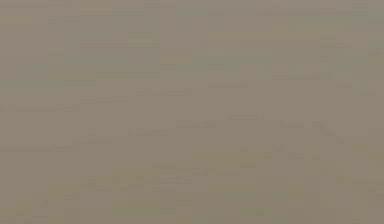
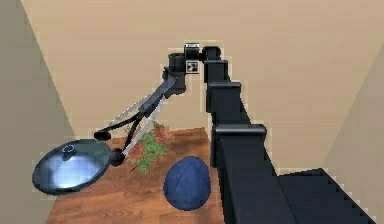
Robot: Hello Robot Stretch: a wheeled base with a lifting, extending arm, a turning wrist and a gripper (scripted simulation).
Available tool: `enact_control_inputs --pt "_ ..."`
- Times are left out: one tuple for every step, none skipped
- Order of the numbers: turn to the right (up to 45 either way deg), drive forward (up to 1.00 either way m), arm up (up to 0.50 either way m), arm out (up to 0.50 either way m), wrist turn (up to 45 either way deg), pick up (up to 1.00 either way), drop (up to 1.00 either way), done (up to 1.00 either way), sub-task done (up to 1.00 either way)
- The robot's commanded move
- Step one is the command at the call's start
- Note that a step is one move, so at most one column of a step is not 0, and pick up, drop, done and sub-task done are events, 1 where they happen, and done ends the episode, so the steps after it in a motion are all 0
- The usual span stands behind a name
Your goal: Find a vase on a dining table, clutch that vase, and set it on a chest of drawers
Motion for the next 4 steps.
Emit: enact_control_inputs --pt "0.0 0.00 0.00 0.00 45.0 0.00 0.00 0.00 0.00" --pt "0.0 0.00 0.00 0.00 45.0 0.00 0.00 0.00 0.00" --pt "0.0 0.00 0.00 0.00 6.0 0.00 0.00 0.00 0.00" --pt "0.0 0.00 -0.10 0.00 0.0 0.00 0.00 0.00 0.00"
